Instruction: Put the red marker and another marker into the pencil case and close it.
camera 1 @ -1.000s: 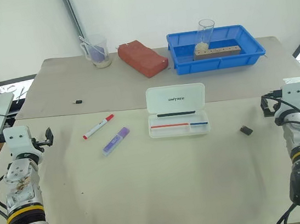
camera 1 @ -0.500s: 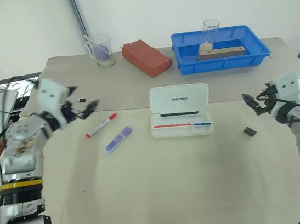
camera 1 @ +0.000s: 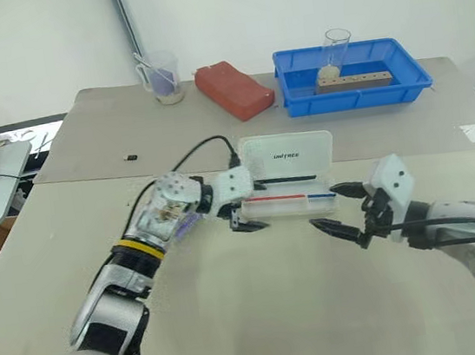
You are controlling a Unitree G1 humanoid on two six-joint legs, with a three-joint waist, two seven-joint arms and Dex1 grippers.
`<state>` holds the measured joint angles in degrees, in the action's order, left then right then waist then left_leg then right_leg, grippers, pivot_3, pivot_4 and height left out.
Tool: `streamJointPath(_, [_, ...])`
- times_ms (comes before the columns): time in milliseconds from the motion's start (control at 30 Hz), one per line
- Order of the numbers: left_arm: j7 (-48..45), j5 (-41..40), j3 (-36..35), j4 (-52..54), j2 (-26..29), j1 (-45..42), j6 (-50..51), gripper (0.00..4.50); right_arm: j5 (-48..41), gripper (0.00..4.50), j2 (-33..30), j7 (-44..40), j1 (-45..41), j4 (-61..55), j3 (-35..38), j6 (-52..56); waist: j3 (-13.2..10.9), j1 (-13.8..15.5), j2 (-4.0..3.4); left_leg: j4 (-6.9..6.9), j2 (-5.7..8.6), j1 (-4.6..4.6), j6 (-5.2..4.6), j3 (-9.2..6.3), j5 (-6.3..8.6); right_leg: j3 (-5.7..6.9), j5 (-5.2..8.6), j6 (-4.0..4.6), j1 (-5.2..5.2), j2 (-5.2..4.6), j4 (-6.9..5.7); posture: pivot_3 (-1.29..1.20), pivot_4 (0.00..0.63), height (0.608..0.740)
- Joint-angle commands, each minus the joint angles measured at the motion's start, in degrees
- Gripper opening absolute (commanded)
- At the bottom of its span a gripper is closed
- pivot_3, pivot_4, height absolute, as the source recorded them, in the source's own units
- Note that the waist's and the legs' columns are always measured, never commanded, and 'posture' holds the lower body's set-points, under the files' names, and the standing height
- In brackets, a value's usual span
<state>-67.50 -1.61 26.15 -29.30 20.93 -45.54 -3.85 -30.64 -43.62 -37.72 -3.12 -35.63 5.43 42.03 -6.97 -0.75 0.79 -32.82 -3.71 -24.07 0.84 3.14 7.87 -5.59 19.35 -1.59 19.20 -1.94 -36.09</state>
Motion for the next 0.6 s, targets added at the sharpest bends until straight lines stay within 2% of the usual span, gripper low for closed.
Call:
streamJointPath(33, [-0.5, 2.0, -0.5, -7.0, -2.3, -3.4, -5.1, 4.47, -1.5, 4.45, -0.2, 2.4, 0.1, -4.5, 2.3, 2.8, 0.0, 0.0, 0.02, -0.03, 0.0, -0.05, 0.0, -0.02, 0.0, 0.02, -0.01, -0.02, 0.03, 0.01, 0.0, 0.0, 0.15, 0.74])
streamJointPath(100, [0.0, 3.5, -0.4, -10.8, -3.4, -4.3, -7.5, 3.94, -1.9, 4.45, -0.2, 3.0, 0.1, -5.6, 2.6, 3.8, 0.0, 0.1, 0.01, -0.04, 0.0, -0.06, -0.01, -0.05, 0.0, 0.03, 0.0, -0.05, 0.03, 0.02, 0.0, 0.0, 0.15, 0.74])
streamJointPath(167, [-0.3, 4.1, -0.8, -13.4, -4.3, -4.9, -8.6, 3.16, -2.1, 4.45, 0.0, 3.5, 0.0, -6.2, 2.6, 4.4, 0.0, 0.1, 0.02, -0.04, 0.0, -0.05, -0.01, -0.08, 0.0, 0.04, 0.02, -0.1, 0.02, 0.03, 0.0, 0.0, 0.15, 0.74])
streamJointPath(267, [-0.3, 4.9, -1.3, -15.8, -5.0, -5.5, -10.0, 1.56, -2.3, 4.45, 0.1, 4.3, 0.0, -6.6, 2.5, 4.7, 0.0, 0.0, 0.01, -0.04, -0.01, -0.05, -0.01, -0.12, -0.01, 0.04, 0.05, -0.14, 0.02, 0.07, 0.0, 0.0, 0.15, 0.74])
streamJointPath(367, [-0.2, 5.4, -1.7, -16.2, -5.3, -5.3, -10.1, 0.15, -1.9, 4.45, 0.0, 4.5, 0.1, -5.9, 2.5, 4.0, 0.0, 0.0, 0.01, -0.04, -0.03, -0.06, -0.01, -0.18, -0.01, 0.04, 0.04, -0.13, 0.02, 0.15, -0.01, 0.0, 0.15, 0.74])
streamJointPath(467, [-0.9, 5.4, -1.8, -14.7, -5.0, -4.4, -9.4, 0.04, -1.8, 4.45, -0.1, 4.3, -0.6, -5.2, 2.4, 3.8, 0.0, 0.0, 0.0, -0.04, -0.04, -0.06, -0.01, -0.26, -0.01, 0.03, 0.04, -0.13, 0.02, 0.2, -0.03, 0.0, 0.15, 0.74])
streamJointPath(600, [-6.5, 3.4, -0.2, 0.9, -0.7, 3.6, -2.8, 0.04, -2.4, 4.45, -1.2, 2.7, -1.3, -5.0, 2.6, 3.8, 0.1, -0.4, -0.15, -0.03, -0.08, -0.05, -0.01, -0.29, -0.01, 0.0, 0.0, -0.06, 0.02, 0.25, -0.02, 0.0, 0.15, 0.74])
